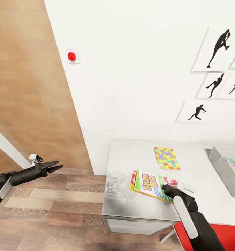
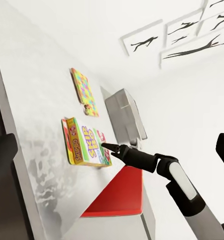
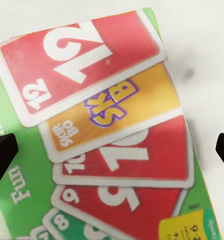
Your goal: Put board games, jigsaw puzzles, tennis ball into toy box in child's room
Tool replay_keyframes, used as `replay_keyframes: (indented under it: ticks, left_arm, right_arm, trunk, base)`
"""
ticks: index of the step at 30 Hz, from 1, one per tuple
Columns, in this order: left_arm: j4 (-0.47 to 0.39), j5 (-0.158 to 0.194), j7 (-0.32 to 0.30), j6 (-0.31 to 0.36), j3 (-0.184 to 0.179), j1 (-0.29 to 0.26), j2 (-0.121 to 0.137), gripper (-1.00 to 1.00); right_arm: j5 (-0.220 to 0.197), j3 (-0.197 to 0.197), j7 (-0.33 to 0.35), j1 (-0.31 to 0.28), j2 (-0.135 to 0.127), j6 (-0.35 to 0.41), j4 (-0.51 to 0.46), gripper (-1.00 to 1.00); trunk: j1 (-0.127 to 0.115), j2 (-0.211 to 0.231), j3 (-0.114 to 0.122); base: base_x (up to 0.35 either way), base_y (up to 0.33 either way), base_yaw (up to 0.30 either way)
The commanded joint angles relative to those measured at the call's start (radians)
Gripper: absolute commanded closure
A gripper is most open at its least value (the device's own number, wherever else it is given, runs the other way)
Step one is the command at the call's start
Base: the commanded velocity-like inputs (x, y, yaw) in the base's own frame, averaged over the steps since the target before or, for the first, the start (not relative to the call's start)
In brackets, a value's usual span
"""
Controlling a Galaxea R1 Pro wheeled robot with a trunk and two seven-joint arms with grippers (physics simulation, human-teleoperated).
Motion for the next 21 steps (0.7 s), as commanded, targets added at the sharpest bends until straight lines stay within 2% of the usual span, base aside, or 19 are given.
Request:
replay_keyframes:
  ticks: [1,4,6,14,17,21]
  left_arm:
    - [0.0,0.001,-0.004,0.011,-0.001,-0.001,0.0,-1.0]
    - [0.0,0.001,-0.004,0.011,-0.001,-0.001,0.0,-1.0]
    - [0.0,0.001,-0.004,0.011,-0.001,-0.001,0.0,-1.0]
    - [0.0,0.001,-0.004,0.011,-0.001,-0.001,0.0,-1.0]
    - [0.0,0.001,-0.004,0.011,-0.001,-0.001,0.0,-1.0]
    - [0.0,0.002,-0.004,0.011,-0.001,-0.001,0.0,-1.0]
  right_arm:
    - [-0.026,0.0,0.012,0.0,-0.001,-0.001,0.049,-1.0]
    - [-0.026,-0.009,0.092,0.0,-0.004,0.0,0.047,-1.0]
    - [-0.025,-0.018,0.117,0.0,-0.004,0.001,0.047,-1.0]
    - [-0.025,-0.037,0.133,0.0,-0.006,0.001,0.046,-1.0]
    - [-0.027,-0.07,0.135,0.001,-0.006,0.005,0.045,-1.0]
    - [-0.028,-0.083,0.136,0.001,-0.005,0.008,0.046,-1.0]
  trunk:
    - [0.001,-0.002,-0.002]
    - [0.001,-0.002,-0.002]
    - [0.001,-0.002,-0.002]
    - [0.001,-0.002,-0.002]
    - [0.001,-0.002,-0.002]
    - [0.001,-0.002,-0.002]
  base:
    - [0.0,0.0,0.0]
    - [0.0,0.0,0.0]
    - [0.0,0.0,0.0]
    - [0.0,0.0,0.0]
    - [0.0,0.0,0.0]
    - [0.0,0.0,0.0]
